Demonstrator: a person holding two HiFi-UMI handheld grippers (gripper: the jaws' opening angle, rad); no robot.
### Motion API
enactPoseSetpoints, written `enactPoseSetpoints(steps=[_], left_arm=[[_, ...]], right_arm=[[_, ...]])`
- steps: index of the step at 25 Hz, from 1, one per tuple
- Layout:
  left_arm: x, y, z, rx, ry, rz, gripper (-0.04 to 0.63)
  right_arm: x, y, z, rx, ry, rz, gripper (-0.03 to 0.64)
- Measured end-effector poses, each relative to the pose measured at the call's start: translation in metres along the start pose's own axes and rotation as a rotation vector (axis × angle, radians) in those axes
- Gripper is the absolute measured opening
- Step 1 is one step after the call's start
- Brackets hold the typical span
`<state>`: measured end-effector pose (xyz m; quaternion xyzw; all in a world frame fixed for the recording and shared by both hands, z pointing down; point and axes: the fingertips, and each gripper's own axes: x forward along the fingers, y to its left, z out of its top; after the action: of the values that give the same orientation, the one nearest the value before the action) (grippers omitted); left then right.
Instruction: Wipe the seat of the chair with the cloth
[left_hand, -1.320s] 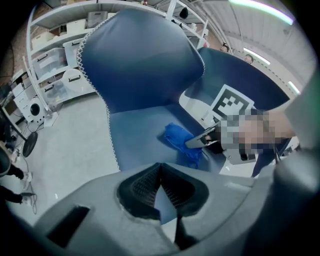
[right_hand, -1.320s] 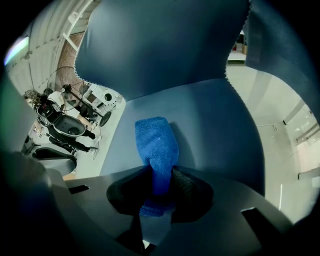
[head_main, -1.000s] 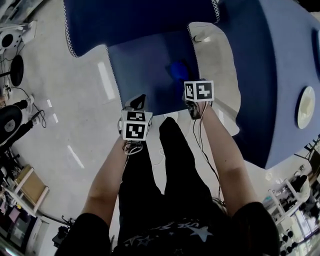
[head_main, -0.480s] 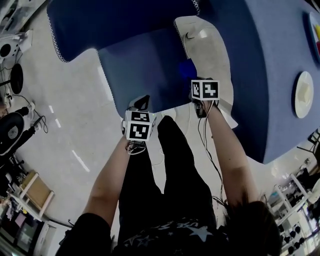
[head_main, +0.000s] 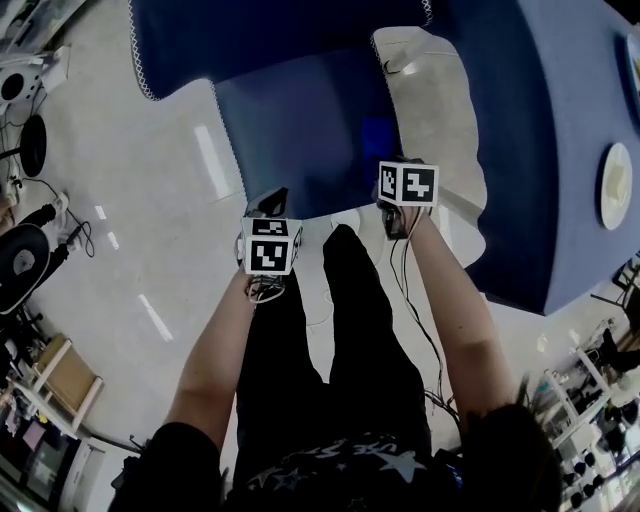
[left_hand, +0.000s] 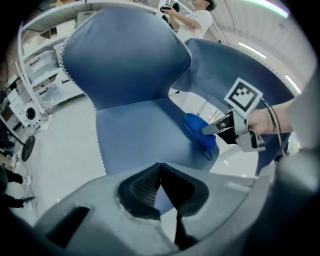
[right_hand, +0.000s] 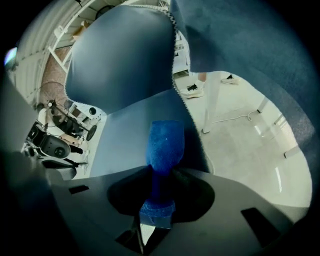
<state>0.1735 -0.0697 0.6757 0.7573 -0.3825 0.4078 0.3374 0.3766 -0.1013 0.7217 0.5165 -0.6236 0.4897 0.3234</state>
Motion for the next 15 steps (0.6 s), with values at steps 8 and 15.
enactPoseSetpoints(steps=[8, 15], left_arm=[[-0.031, 0.070, -0.027, -0.008, 0.007, 0.024, 0.020], [-0.046, 0.127, -0.061, -0.027, 0.030, 0.007, 0.020]], right_arm=[[0.030, 0.159, -0.038, -0.136, 0.066, 0.149, 0.109], [0.055, 0.258, -0.062, -0.194, 0.097, 0.221, 0.109]])
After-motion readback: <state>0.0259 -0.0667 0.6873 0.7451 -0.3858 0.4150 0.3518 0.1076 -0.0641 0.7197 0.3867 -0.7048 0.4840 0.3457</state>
